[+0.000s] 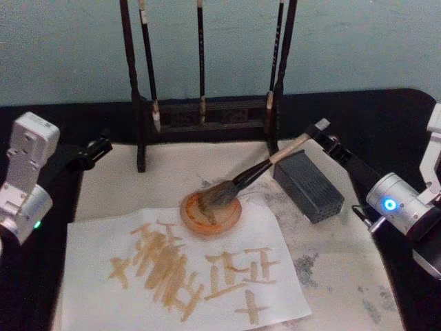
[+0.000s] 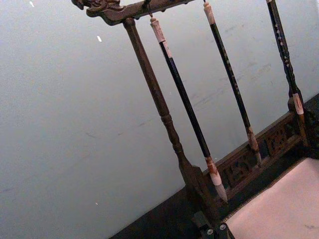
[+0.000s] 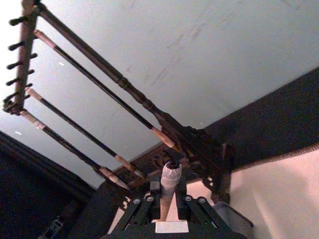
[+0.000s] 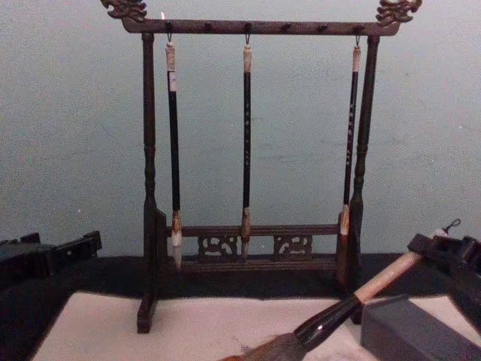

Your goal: Pick up the brush from the inkstone, write on the paper, then place the brush back to its original position.

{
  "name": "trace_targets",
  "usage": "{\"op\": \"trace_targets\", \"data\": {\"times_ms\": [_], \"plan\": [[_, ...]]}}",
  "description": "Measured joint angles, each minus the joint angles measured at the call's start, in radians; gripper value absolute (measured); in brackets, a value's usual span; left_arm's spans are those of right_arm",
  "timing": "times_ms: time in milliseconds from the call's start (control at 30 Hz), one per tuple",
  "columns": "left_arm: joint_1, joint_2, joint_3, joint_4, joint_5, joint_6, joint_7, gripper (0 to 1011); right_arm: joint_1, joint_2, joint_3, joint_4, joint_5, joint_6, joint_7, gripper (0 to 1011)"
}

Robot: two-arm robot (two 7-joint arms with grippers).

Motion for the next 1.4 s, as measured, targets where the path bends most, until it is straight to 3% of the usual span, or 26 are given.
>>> {"op": "trace_targets", "data": {"times_ms": [467,1400], "plan": [[0.000,0.000,0.000,0.000,0.000,0.000,0.000,1002,-0.002,-0.005,0.009,0.016,0.012,0.016,-0.065,178],[0.000,0.000,0.000,0.000,0.000,0.000,0.000,1002,0.000,-0.021,0.017,0.049,0.007,0.018,-0.106,180]]}}
